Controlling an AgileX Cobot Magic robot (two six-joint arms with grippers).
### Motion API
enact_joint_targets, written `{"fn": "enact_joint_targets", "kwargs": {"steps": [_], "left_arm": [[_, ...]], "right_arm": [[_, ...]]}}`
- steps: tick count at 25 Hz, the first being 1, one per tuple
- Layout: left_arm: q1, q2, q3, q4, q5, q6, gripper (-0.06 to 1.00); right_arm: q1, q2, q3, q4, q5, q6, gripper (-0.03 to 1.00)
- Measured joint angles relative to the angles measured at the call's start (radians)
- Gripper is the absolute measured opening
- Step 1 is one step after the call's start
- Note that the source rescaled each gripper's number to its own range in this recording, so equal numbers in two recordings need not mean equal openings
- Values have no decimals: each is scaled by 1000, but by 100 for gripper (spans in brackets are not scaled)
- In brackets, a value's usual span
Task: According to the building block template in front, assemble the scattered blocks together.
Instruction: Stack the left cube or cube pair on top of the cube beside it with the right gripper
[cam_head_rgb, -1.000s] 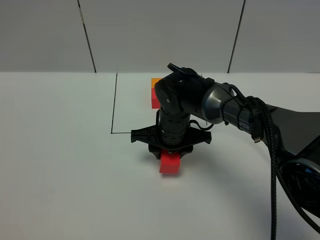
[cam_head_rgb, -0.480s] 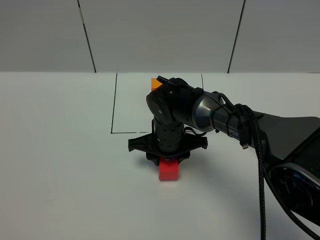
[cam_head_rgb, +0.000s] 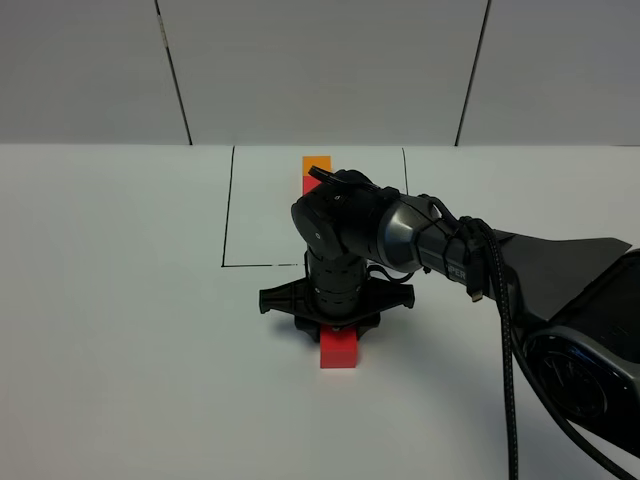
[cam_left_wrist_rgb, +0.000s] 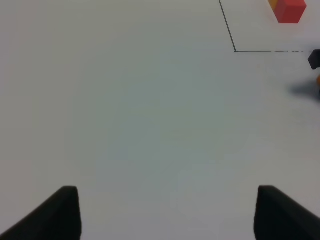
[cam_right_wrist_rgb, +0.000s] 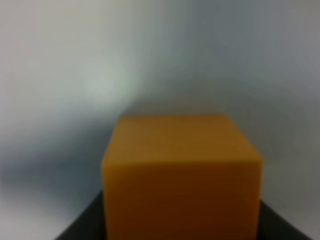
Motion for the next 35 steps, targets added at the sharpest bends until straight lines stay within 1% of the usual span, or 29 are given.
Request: {"fn": "enact_joint_targets", "kwargs": {"steps": [24,26,27,29,35], "left_arm": [[0,0,0,0,0,0,57],[0,0,0,0,0,0,57],[0,0,0,0,0,0,57],[0,0,0,0,0,0,57],[0,0,0,0,0,0,57]], "right_arm": [[0,1,0,0,-3,-4,0],[0,1,0,1,-3,-13,2],[0,1,0,2,-3,-21,5],[0,1,0,11,1,-36,17],[0,1,0,35,3,-69,63]]}}
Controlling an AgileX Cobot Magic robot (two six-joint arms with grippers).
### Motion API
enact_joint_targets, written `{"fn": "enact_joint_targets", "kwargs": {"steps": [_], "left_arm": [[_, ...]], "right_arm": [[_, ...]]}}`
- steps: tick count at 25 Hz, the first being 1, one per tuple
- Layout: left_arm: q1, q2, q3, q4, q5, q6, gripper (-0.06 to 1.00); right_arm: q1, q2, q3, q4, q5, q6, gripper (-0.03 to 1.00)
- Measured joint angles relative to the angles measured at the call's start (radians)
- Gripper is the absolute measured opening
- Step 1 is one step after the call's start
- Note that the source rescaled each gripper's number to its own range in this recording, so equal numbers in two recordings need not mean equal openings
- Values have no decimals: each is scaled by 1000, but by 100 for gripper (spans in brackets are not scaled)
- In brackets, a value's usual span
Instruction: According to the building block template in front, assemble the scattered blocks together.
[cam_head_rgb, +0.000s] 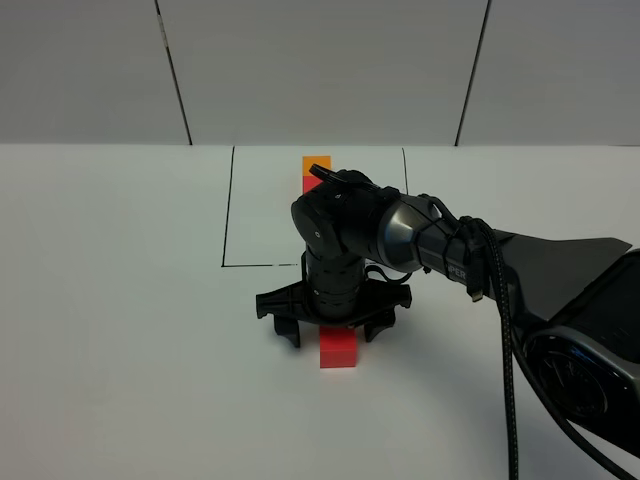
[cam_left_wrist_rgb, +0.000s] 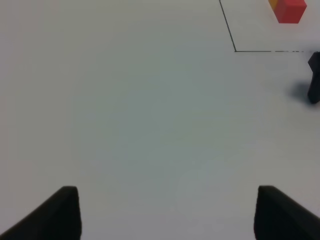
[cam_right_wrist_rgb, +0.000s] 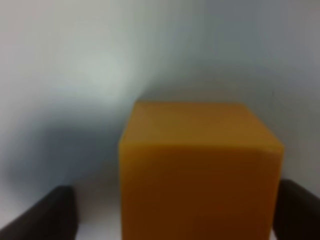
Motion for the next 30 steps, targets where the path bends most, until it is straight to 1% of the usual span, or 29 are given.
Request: {"fn": "enact_joint_targets", "kwargs": {"steps": [1,4,6,8,16,20,23,26,30], "left_arm": [[0,0,0,0,0,0,57],[0,0,0,0,0,0,57],[0,0,0,0,0,0,57],[0,0,0,0,0,0,57],[0,0,0,0,0,0,57],[0,0,0,0,0,0,57],[0,0,0,0,0,0,57],[0,0,0,0,0,0,57],[0,0,0,0,0,0,57]], "right_arm": [[0,0,0,0,0,-1,70],[0,0,0,3,0,-1,85],[0,-1,0,3,0,-1,91],[0,-6,0,3,-3,-1,94],[0,-70,-7,3,-8,-5,96],[0,-134,-7,-9,-5,-26,96],[-12,-204,-7,-28,21,-47,96],[-67,-267,-7,-31,72,-105,96],[-198,-343,-1,-35,139,-180,95]]}}
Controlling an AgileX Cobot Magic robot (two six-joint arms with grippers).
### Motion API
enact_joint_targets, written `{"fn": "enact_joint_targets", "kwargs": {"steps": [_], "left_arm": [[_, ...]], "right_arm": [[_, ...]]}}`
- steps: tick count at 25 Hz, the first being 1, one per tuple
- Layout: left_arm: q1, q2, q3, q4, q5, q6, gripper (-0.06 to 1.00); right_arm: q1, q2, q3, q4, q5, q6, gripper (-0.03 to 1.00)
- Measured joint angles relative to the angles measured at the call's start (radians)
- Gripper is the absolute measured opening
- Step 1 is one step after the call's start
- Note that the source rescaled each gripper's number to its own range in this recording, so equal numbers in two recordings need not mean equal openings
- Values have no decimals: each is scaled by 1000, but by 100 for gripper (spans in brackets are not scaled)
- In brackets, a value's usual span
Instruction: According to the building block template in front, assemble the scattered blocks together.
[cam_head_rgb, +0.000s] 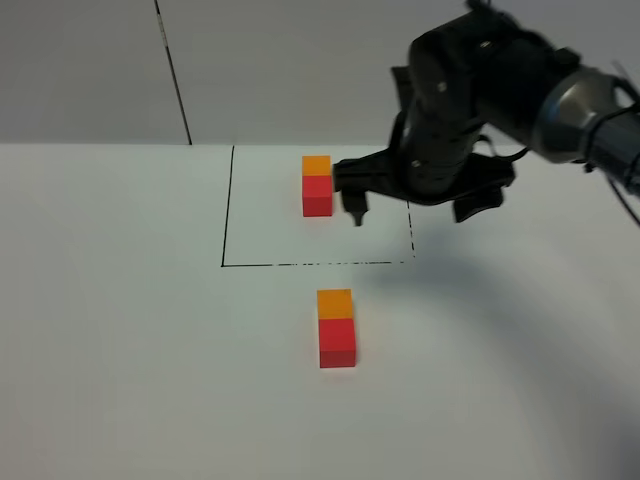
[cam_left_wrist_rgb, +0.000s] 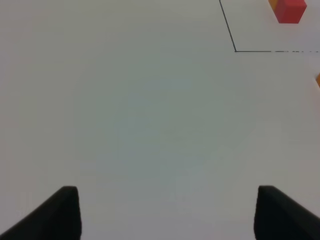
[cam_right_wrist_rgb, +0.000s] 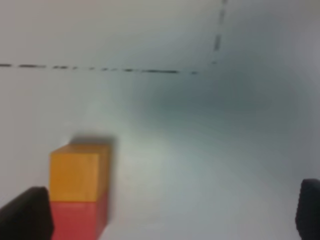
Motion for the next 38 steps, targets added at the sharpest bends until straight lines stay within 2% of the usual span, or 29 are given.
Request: {"fn": "enact_joint_targets", "kwargs": {"steps": [3,6,10,13,19,25,32,38], "left_arm": [[0,0,0,0,0,0,57],[0,0,0,0,0,0,57],[0,0,0,0,0,0,57],[0,0,0,0,0,0,57],[0,0,0,0,0,0,57],[0,0,0,0,0,0,57],[0,0,0,0,0,0,57],[0,0,0,0,0,0,57]], "right_arm": [[-113,-58,6,0,50,-63,95],[-235,-126,35,-2,60,-122,95],[-354,-263,161,-3,63,-184,95],[-402,-402,306,-8,51,-196,94],[-445,-763,664,-25,-54,-208,93],[-451,-1114,931,-46,-65,-152,92],[-451,-1443,1145,-100,-46,-6,91],[-451,-1605,1258,-107,-31,-22,88]]}}
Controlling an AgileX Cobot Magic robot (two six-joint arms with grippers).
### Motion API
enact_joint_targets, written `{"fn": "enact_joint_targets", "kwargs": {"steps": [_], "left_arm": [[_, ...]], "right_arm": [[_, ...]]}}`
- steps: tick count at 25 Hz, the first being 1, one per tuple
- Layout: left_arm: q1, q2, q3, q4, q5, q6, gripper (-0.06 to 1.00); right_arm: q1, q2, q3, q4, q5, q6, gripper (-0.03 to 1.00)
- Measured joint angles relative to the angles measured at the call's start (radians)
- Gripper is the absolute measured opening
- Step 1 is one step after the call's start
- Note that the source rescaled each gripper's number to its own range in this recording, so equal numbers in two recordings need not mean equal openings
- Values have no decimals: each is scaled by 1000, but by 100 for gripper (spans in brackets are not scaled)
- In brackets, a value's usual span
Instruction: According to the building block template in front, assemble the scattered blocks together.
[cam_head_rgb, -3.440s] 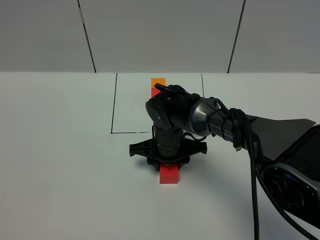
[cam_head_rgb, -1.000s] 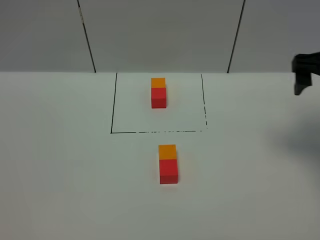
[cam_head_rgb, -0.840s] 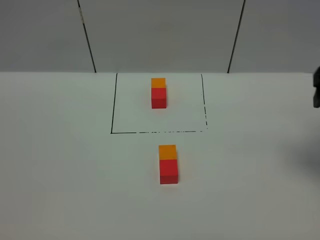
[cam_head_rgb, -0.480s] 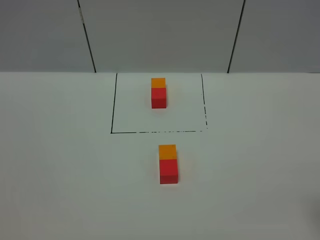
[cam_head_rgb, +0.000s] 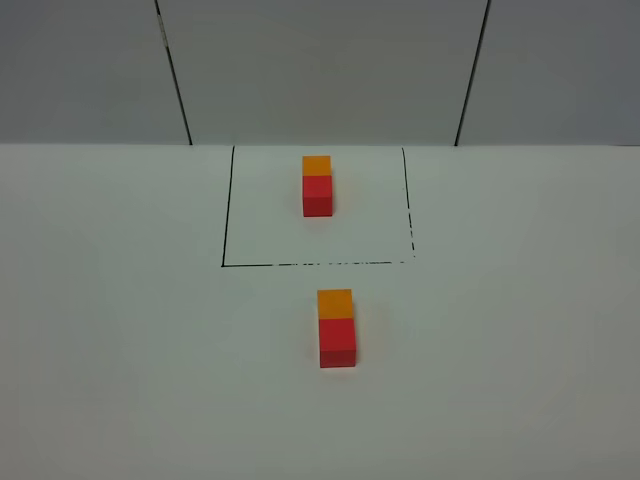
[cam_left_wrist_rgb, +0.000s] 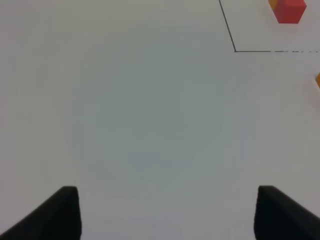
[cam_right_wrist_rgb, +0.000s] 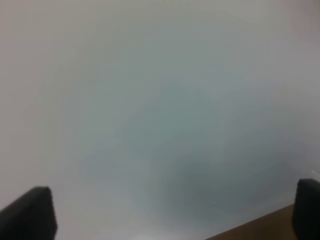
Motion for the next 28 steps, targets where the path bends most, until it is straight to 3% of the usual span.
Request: {"fn": "enact_joint_targets", "kwargs": {"steps": [8,13,28], "left_arm": [[0,0,0,0,0,0,57],[0,0,0,0,0,0,57],[0,0,0,0,0,0,57]], "right_arm": [[0,-181,17,-12,4,-146,74],[0,-259,84,-11,-23,-150,73],[0,-363,91,60,-50,-228,74]]}}
